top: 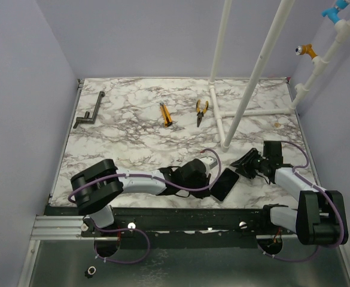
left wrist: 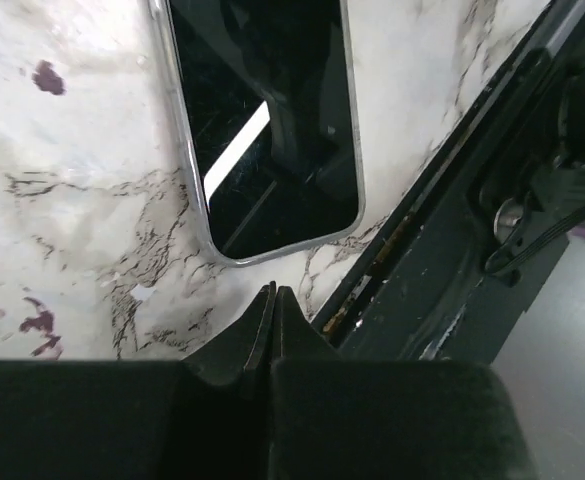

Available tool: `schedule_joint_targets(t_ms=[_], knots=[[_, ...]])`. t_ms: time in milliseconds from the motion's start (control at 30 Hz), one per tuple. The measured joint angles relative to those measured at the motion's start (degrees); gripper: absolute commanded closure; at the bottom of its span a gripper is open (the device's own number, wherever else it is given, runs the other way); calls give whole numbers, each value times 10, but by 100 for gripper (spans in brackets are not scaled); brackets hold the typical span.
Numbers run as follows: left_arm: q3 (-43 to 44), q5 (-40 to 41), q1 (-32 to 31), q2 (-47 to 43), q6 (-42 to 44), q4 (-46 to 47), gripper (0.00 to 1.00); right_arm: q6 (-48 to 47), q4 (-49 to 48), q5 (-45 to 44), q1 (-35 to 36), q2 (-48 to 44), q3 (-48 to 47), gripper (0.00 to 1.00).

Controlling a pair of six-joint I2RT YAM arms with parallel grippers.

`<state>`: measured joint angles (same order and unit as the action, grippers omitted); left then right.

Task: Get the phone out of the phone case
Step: Adjust the phone at the center of the board.

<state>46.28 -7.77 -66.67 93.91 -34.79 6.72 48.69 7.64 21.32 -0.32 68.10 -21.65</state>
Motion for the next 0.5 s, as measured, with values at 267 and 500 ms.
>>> schedule_joint_targets(t_ms=[267, 500], knots=[[40, -31, -4, 71, 13, -11, 100, 1, 4, -7, 11, -10, 0, 55], [57, -43, -5, 88, 9, -13, 100, 8, -21, -7, 12, -11, 12, 55]])
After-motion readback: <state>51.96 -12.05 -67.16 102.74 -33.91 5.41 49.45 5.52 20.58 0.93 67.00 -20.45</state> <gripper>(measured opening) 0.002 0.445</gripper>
